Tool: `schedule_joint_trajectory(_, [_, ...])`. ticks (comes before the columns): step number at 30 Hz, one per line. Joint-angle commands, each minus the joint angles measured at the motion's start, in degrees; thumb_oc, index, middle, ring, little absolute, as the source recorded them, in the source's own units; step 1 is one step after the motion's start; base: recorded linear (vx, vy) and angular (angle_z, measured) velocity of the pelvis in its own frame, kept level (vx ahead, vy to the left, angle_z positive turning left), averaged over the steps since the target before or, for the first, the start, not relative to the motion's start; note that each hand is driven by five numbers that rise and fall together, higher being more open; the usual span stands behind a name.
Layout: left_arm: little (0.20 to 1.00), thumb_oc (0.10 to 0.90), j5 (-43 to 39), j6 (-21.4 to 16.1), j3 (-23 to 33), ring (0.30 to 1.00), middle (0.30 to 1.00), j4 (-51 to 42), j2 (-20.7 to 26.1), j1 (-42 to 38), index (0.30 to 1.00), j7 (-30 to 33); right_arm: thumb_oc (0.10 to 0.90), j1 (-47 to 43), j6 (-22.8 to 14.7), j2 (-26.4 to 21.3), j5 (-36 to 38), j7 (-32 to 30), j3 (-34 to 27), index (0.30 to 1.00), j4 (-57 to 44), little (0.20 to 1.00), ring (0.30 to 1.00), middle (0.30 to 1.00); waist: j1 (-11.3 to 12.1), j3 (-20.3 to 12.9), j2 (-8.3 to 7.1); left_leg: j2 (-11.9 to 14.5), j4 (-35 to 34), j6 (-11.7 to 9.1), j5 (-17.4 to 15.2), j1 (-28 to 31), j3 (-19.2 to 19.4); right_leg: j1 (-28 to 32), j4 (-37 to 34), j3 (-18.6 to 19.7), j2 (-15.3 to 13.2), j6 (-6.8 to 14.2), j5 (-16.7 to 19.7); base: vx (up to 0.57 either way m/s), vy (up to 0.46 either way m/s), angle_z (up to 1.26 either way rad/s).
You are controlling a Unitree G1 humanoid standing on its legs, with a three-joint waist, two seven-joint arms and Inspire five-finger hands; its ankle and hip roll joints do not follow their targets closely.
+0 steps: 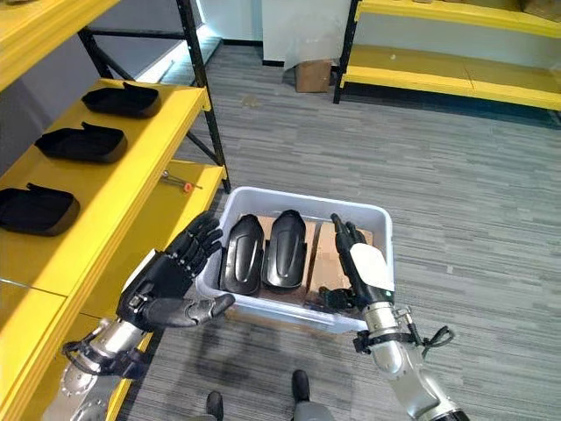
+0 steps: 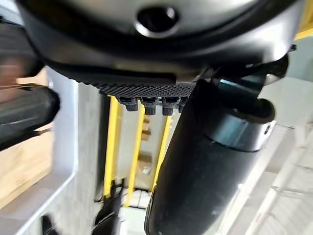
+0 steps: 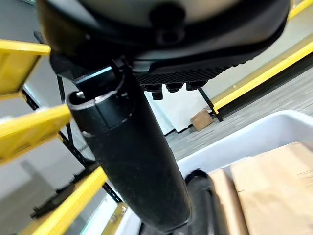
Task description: Move parts from the plastic box to the shelf.
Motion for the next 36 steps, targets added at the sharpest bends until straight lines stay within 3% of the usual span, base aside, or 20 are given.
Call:
schedule_joint_trajectory(1, [1.000,0.900,-5.50,-2.06,2.02,1.000,1.000,-5.52,1.96,-1.85,1.000,-3.97,0.900,-5.45,-2.82,-0.73,-0.57,-3.18,-0.50,1.000,-5.08,1.000,1.000,1.000,1.49,-4.12,-2.43,-4.57,0.76,2.78,-2.01,-0.45,-0.96,0.02,8.18,-1.21,-4.70,2.10,-6.55,0.08,-0.263,0.04])
schedule_joint_trajectory(4, [1.000,0.900,-9.01,0.12,1.36,1.000,1.000,-4.85,1.28,-1.56,1.000,-6.79,0.900,-5.64,-2.78,-0.70,0.11,-3.55,-0.38,1.000,-4.43,1.000,1.000,1.000,1.17,-4.29,-2.30,-3.87,1.22,2.26,-1.86,-0.65,-0.69,0.12,8.50,-1.24,-4.20,1.50,-7.23,0.04,-0.185,0.02])
schedule_joint_trajectory(11, [1.000,0.900,-4.72,-2.59,1.41,1.000,1.000,-2.51,-0.23,-3.48,1.000,1.02,0.900,-3.96,-3.45,-0.04,3.57,-1.42,-1.39,1.000,-4.54,1.000,1.000,1.000,-0.75,-4.31,-2.18,-2.97,5.52,1.79,-3.31,-1.27,-0.40,-0.35,11.20,0.11,-2.47,-0.72,-9.62,0.04,-0.191,-0.04])
schedule_joint_trajectory(14, [1.000,0.900,-5.73,-2.46,3.72,1.000,1.000,-1.18,-1.98,-4.17,1.000,3.92,0.900,-2.76,-4.17,0.59,0.60,-1.01,-1.10,1.000,-4.87,1.000,1.000,1.000,-1.27,-3.89,-2.49,-2.79,12.32,1.70,-1.06,-3.94,-0.09,-0.48,11.99,0.72,-1.34,-2.25,-10.16,0.02,-0.170,-0.15])
schedule_joint_trajectory(15, [1.000,0.900,-4.90,-2.02,4.18,1.000,1.000,-0.28,-2.90,-5.03,1.000,4.16,0.900,-2.13,-3.94,0.86,0.03,-0.87,-0.94,1.000,-5.59,1.000,1.000,1.000,-1.58,-3.54,-2.89,-3.02,17.42,1.85,-0.02,-6.65,-0.10,-0.42,12.23,1.10,-0.83,-2.97,-10.13,0.05,-0.191,-0.24])
schedule_joint_trajectory(16, [1.000,0.900,-3.11,-1.59,4.38,1.000,1.000,0.56,-4.07,-6.15,1.000,4.09,0.900,-1.25,-4.54,1.18,-0.63,-0.73,-1.04,1.000,-5.45,1.000,1.000,1.000,-1.92,-3.14,-2.87,-4.41,18.35,2.54,0.55,-9.12,-0.74,-0.52,12.80,2.41,0.51,-3.38,-10.07,0.08,-0.121,-0.14])
schedule_joint_trajectory(18, [1.000,0.900,-3.16,-1.62,3.85,1.000,1.000,0.59,-4.51,-6.55,1.000,3.84,0.900,-0.68,-4.91,0.85,-0.44,-0.29,-1.41,1.000,-5.76,1.000,1.000,1.000,-2.41,-2.76,-2.41,-4.99,13.59,2.24,2.07,-9.56,-0.05,-0.29,12.85,3.79,1.57,-3.02,-10.29,0.08,0.009,-0.06])
schedule_joint_trajectory(20, [1.000,0.900,-3.16,-1.62,3.85,1.000,1.000,0.59,-4.51,-6.55,1.000,3.84,0.900,-0.68,-4.91,0.85,-0.44,-0.29,-1.41,1.000,-5.76,1.000,1.000,1.000,-2.40,-2.75,-2.41,-4.99,13.57,2.24,2.07,-9.54,-0.05,-0.28,12.85,3.80,1.56,-3.02,-10.29,0.13,0.153,-0.59])
schedule_joint_trajectory(21, [1.000,0.900,-1.71,-2.63,2.01,1.000,1.000,0.48,-3.86,-6.81,1.000,3.18,0.900,0.94,-6.40,-0.81,-1.22,-0.54,-2.19,1.000,-5.66,1.000,1.000,1.000,-2.15,-1.16,-1.43,-4.25,4.49,-0.42,8.83,-15.23,-2.46,3.36,11.82,5.52,1.82,-2.26,-11.58,0.24,0.291,-0.17])
schedule_joint_trajectory(22, [1.000,0.900,-1.71,-2.63,2.01,1.000,1.000,0.48,-3.86,-6.82,1.000,3.18,0.900,0.93,-6.40,-0.81,-1.22,-0.55,-2.19,1.000,-5.66,1.000,1.000,1.000,-2.14,-1.12,-1.45,-4.26,4.49,-0.41,8.82,-15.18,-2.44,3.40,11.82,5.54,1.80,-2.26,-11.59,0.34,0.422,-0.30])
schedule_joint_trajectory(25, [1.000,0.900,-3.22,-1.97,2.47,1.000,1.000,1.16,-3.48,-6.57,1.000,2.87,0.900,1.55,-7.51,-1.44,-2.27,1.55,-2.24,1.000,-6.15,1.000,1.000,1.000,-2.50,-1.70,-1.10,-5.03,3.55,0.68,4.28,-11.24,-1.00,3.82,11.70,4.51,-0.10,-1.56,-11.94,0.24,0.293,-0.93])
schedule_joint_trajectory(27, [1.000,0.900,-2.83,-0.10,1.43,1.000,1.000,0.93,-3.36,-7.71,1.000,2.06,0.900,-0.32,-5.96,-0.53,-2.92,1.25,-0.90,1.000,-5.17,1.000,1.000,1.000,-1.94,-1.92,-1.14,-6.33,2.98,1.45,2.50,-9.32,-1.07,3.55,10.63,3.58,-1.22,-0.87,-11.04,0.21,0.238,-0.36])
schedule_joint_trajectory(31, [1.000,0.900,-3.10,0.72,0.06,1.000,1.000,-0.48,-2.03,-8.17,1.000,1.53,0.900,-4.45,-3.71,-0.12,-5.94,-0.19,1.47,1.000,-4.14,1.000,1.000,1.000,-0.47,-1.88,-0.92,-7.86,1.84,2.54,1.70,-8.70,-1.35,1.79,8.98,2.78,-2.28,0.02,-9.13,0.08,0.153,0.25])
schedule_joint_trajectory(36, [1.000,0.900,-3.22,0.34,-1.10,1.000,1.000,-0.48,-1.03,-9.26,1.000,2.32,0.900,-9.09,-3.67,-0.51,-5.94,-1.93,3.43,1.000,-2.35,1.000,1.000,1.000,1.71,0.20,-1.00,-9.11,2.08,3.37,0.95,-10.18,-2.27,-0.05,8.82,1.60,-3.08,0.26,-9.04,0.02,0.072,0.23])
